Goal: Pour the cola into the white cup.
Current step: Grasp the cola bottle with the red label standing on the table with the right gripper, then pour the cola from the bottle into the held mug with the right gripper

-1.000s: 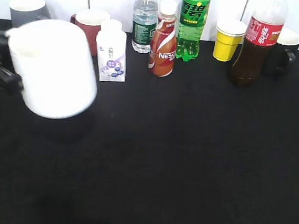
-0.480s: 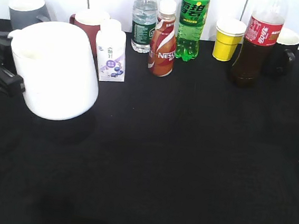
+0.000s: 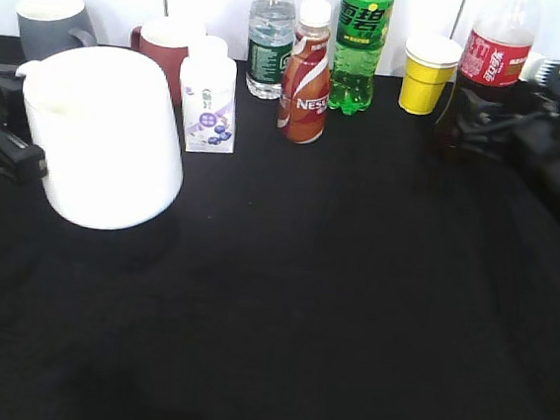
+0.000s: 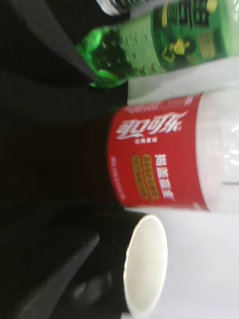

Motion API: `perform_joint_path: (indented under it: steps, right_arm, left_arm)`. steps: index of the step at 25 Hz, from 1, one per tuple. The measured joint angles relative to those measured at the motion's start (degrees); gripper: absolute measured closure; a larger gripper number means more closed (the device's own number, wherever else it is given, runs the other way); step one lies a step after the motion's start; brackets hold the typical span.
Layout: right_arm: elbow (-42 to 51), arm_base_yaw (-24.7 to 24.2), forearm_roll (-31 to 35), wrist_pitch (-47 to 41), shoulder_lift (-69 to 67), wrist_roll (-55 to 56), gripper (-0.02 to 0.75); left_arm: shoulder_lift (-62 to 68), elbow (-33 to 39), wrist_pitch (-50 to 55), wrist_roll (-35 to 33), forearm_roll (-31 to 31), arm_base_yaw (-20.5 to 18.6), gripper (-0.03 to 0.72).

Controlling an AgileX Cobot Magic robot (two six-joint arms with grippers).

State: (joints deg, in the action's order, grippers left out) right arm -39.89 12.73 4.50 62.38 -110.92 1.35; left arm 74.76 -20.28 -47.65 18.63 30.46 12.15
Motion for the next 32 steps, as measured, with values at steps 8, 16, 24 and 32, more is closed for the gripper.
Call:
perform_joint_path:
  steps: [8, 16, 24, 32]
  right_arm:
    - [-11.97, 0.0, -0.09, -0.39, -10.58, 0.32, 0.079]
    - [-16.53, 0.0, -0.16, -0.04, -14.18, 0.38, 0.306]
    - [-14.5, 0.0, -2.58, 3.17, -12.33, -0.51, 0.351]
    - [-5.24, 6.55, -18.43, 1.77, 7.49, -0.52, 0.353]
  left_arm:
    - [0.0, 0.0, 0.0, 0.0, 0.05, 0.0, 0.647]
    - [0.0, 0.0, 0.0, 0.0, 0.1, 0.0, 0.647]
    - [0.0, 0.0, -0.41, 0.0, 0.15, 0.0, 0.648]
    - [0.0, 0.0, -0.42, 0.0, 0.57, 0.0, 0.648]
